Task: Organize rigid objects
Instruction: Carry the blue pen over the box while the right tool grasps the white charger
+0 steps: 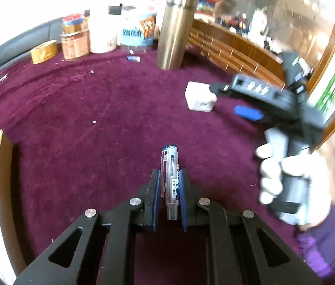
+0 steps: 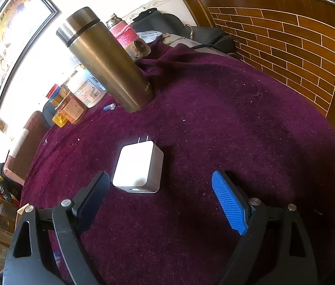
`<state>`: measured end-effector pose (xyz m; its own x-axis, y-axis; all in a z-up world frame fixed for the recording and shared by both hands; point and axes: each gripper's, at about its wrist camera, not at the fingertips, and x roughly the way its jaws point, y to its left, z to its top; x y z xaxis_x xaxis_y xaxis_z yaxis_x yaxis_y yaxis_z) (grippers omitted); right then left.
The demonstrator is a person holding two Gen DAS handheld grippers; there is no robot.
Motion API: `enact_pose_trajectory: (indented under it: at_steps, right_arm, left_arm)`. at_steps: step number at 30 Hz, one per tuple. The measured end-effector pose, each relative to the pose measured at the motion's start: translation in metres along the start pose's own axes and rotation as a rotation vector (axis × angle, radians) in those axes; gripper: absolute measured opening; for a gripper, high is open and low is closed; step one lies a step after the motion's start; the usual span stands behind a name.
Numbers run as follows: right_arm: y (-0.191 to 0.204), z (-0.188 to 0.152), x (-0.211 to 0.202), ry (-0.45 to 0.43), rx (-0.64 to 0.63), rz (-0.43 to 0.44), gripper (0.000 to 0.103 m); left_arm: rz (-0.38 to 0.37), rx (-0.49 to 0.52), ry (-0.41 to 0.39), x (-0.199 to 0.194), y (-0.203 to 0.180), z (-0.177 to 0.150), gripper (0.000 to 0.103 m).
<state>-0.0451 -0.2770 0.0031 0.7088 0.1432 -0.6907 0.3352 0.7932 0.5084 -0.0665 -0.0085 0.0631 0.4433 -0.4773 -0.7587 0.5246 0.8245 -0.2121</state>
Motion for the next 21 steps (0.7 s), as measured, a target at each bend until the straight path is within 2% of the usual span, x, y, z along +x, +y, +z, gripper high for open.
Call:
enact_pose_trajectory:
  at_steps: [4, 8, 11, 14, 15, 17, 21]
  right_arm:
    - [-0.002, -0.001, -0.001, -0.009, 0.004, 0.017, 0.089]
    - [-0.010, 0.000, -0.003, -0.017, 0.037, 0.068, 0.089]
    - [-0.015, 0.001, -0.004, -0.025, 0.067, 0.104, 0.089]
    - [-0.017, 0.001, -0.005, -0.023, 0.080, 0.123, 0.089]
    - [-0.015, 0.002, -0.004, -0.013, 0.073, 0.115, 0.089]
    - [-0.002, 0.003, -0.007, 0.026, 0.015, 0.028, 0.088]
    - [0.033, 0.004, -0.010, 0.050, -0.124, -0.040, 0.088]
  left_arm:
    - [-0.036, -0.118, -0.037, -0.025, 0.013, -0.008, 0.012]
    - [0.034, -0.169, -0.067, -0.043, 0.026, -0.021, 0.012]
    - [0.060, -0.201, -0.081, -0.061, 0.037, -0.033, 0.012]
    - [0.054, -0.220, -0.124, -0.085, 0.045, -0.046, 0.012]
    - [0.047, -0.226, -0.137, -0.092, 0.048, -0.050, 0.012]
    - [0.035, -0.235, -0.163, -0.109, 0.054, -0.060, 0.012]
    - [0.038, -0.266, -0.209, -0.145, 0.072, -0.080, 0.012]
